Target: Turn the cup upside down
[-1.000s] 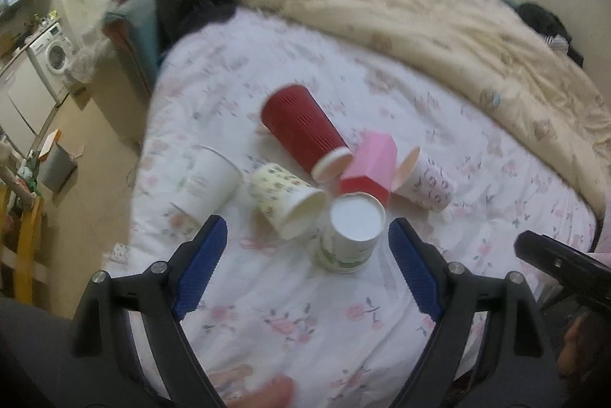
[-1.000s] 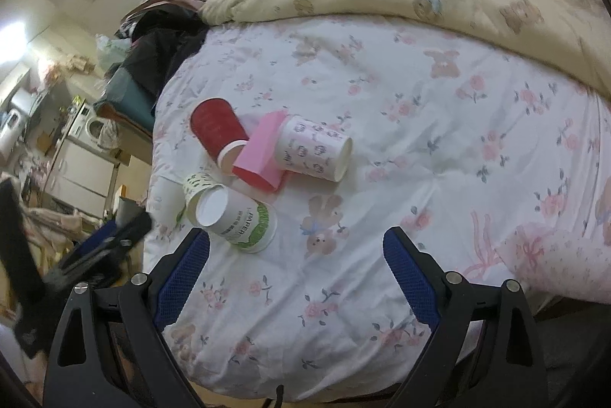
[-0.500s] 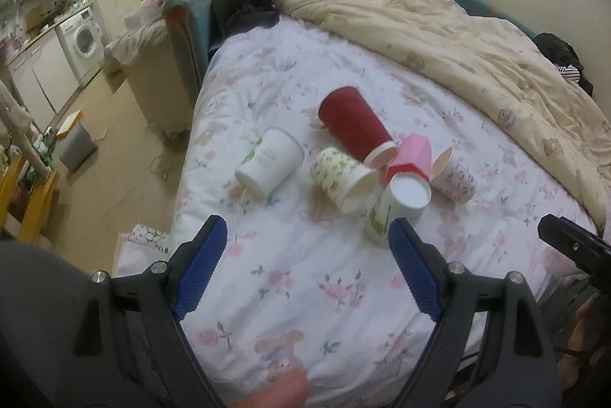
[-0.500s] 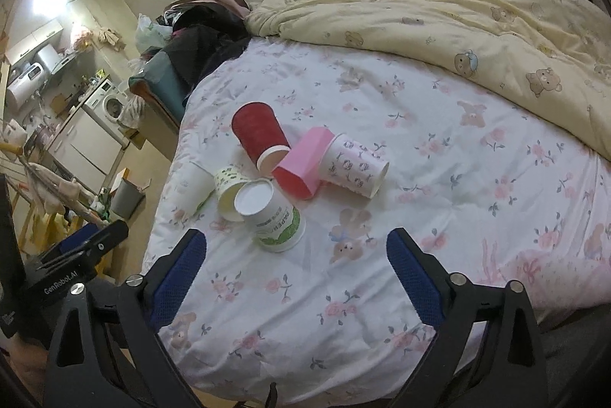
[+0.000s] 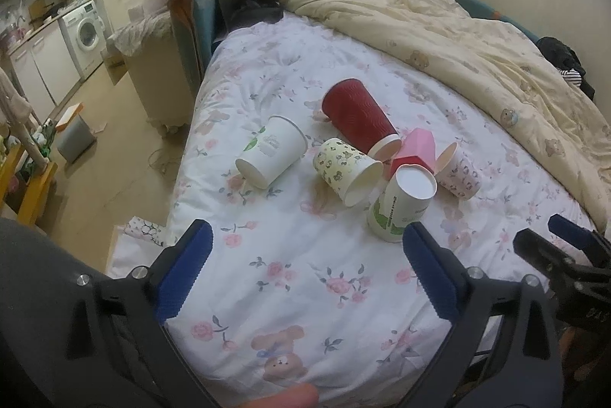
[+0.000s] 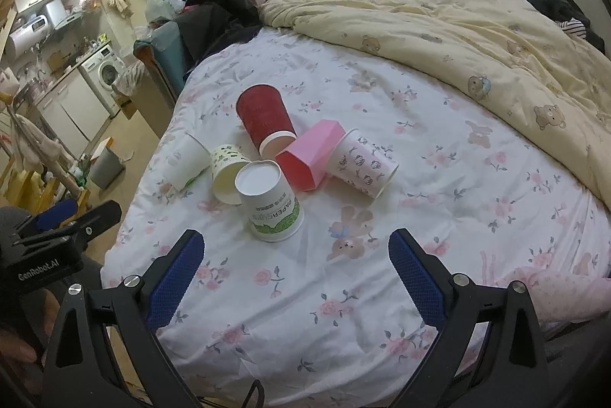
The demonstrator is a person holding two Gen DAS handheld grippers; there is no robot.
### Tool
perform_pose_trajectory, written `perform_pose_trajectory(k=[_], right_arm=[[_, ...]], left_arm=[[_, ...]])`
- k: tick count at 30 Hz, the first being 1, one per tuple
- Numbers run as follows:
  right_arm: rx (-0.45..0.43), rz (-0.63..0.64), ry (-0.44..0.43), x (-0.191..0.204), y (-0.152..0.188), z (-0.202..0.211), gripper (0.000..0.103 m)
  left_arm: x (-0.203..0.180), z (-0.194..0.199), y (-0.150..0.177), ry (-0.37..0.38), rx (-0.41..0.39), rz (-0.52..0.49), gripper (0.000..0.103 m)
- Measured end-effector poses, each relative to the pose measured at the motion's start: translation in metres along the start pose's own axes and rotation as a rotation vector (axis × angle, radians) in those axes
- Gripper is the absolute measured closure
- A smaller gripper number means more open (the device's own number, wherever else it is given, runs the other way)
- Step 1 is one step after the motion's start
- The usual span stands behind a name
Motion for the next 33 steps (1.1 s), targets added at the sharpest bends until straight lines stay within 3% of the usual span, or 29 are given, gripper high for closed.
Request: perform_pose_trajectory(k=[33], right_arm=[[0.009,-0.005,0.002,0.0011,0.0015,-0.0048,0.003]], left_arm=[[-0.0018,-0.0006,0.0019,-0.002,0.008,-0.009,0.004]])
Point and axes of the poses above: each gripper's, at about its wrist camera, not at the fingertips, and z roughly against the way its jaws point, x to its left, y to its underside, the point moved 5 cm from there along -z, roughly the way its jaws point, and after that the axes turned 6 degrees about y, right-handed, at the moved point
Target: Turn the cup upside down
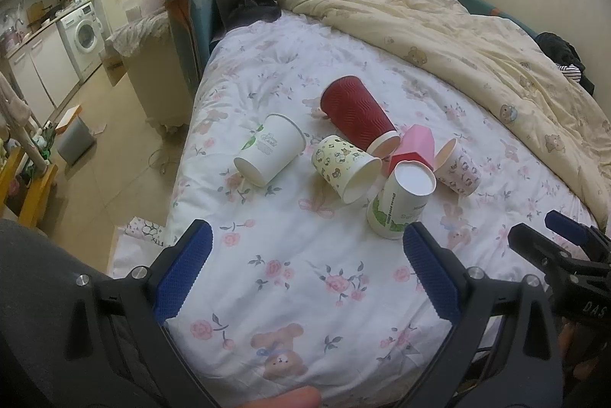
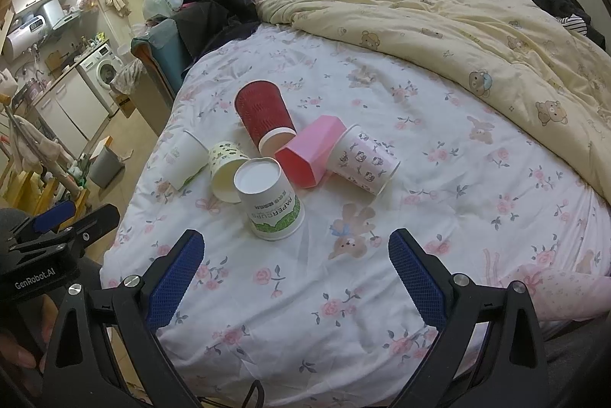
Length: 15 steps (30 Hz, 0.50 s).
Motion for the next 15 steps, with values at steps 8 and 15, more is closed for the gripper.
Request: perform_pose_trajectory(k=[8,15], right_arm=[[0.001,0.001,-0.002,0.0022,0.0010,-0.0010,0.003],[0.001,0.002,-0.001,0.0015,0.0004,-0.0008,0.003]], left_arm=[[0.0000,0.0004,-0.0003,0.000,-0.001,0.000,0.004],[-0.0001,0.0007,-0.0003,-0.001,-0.001,-0.001,0.004]])
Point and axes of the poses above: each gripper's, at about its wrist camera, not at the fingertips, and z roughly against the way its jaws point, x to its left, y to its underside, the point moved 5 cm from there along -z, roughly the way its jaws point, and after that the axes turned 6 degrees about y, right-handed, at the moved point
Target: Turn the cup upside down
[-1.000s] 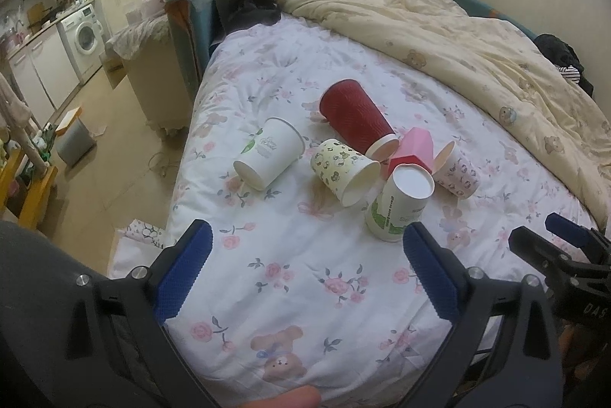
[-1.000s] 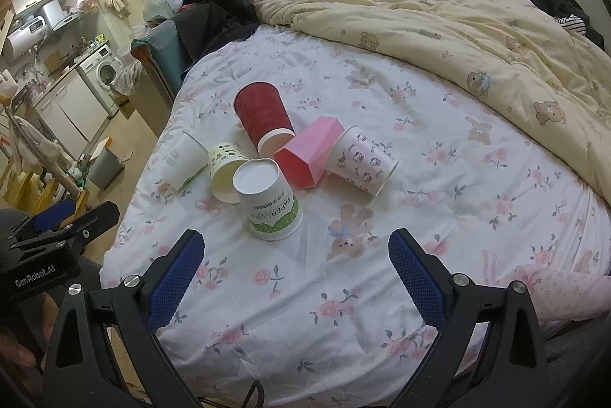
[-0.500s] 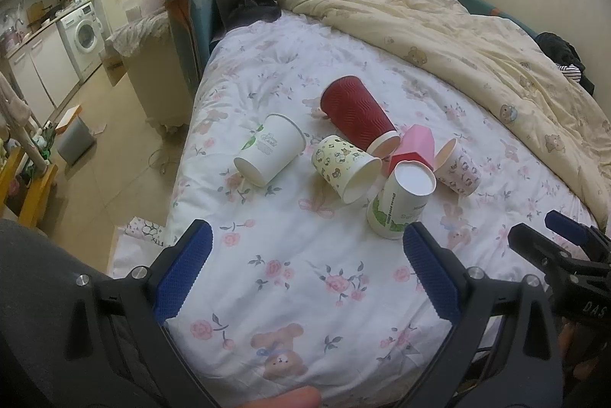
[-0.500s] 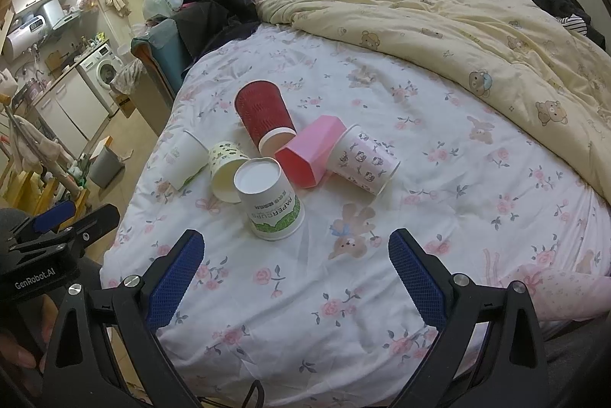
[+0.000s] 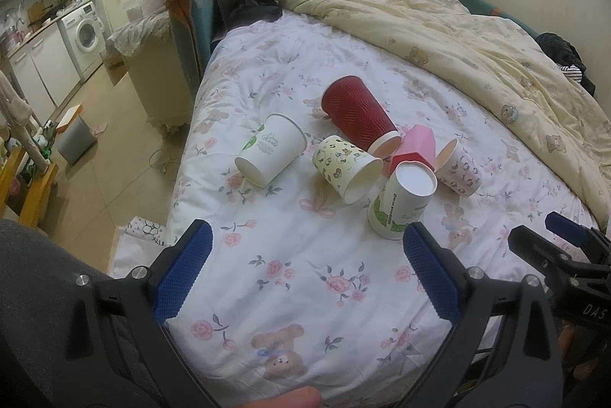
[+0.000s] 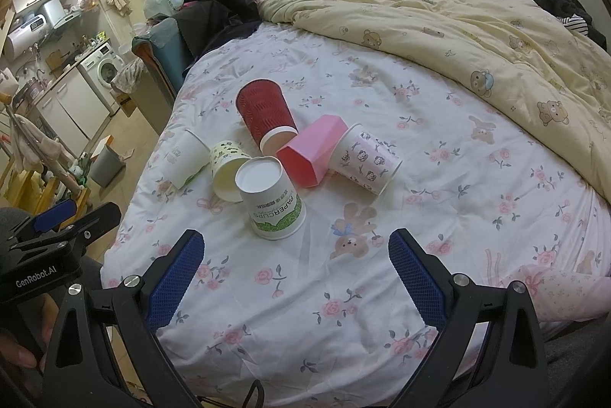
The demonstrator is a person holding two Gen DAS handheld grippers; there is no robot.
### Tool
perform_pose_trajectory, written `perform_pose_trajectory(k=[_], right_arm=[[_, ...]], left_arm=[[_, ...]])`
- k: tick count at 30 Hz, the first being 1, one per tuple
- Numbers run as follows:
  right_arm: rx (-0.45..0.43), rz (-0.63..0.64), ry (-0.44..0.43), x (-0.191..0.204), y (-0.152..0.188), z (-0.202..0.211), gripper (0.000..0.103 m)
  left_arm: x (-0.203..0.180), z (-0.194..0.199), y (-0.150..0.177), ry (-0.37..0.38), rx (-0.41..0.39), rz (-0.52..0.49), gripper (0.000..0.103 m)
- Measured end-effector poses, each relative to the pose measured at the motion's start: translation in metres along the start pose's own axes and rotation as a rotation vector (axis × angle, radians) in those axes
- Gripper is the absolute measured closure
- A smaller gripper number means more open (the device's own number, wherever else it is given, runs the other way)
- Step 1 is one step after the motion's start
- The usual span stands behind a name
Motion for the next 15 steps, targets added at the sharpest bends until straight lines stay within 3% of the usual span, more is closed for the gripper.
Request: perform_pose_trajectory(k=[15], right_arm=[[0.005,0.002,-0.009,0.0051,0.0012,-0.0019,0.003]], left_arm=[[0.0062,0.0010,-0.0005,-0.003,0.003,0.011,0.004]])
Point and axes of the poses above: each gripper's, at about its wrist camera, not at the fingertips, and z roughly against the way its jaws point, x to its left, y to its underside, the point moved 5 cm from there along -z, roughly the way its jaws point, and after that the axes turned 6 degrees about y, right-handed, at the moved point
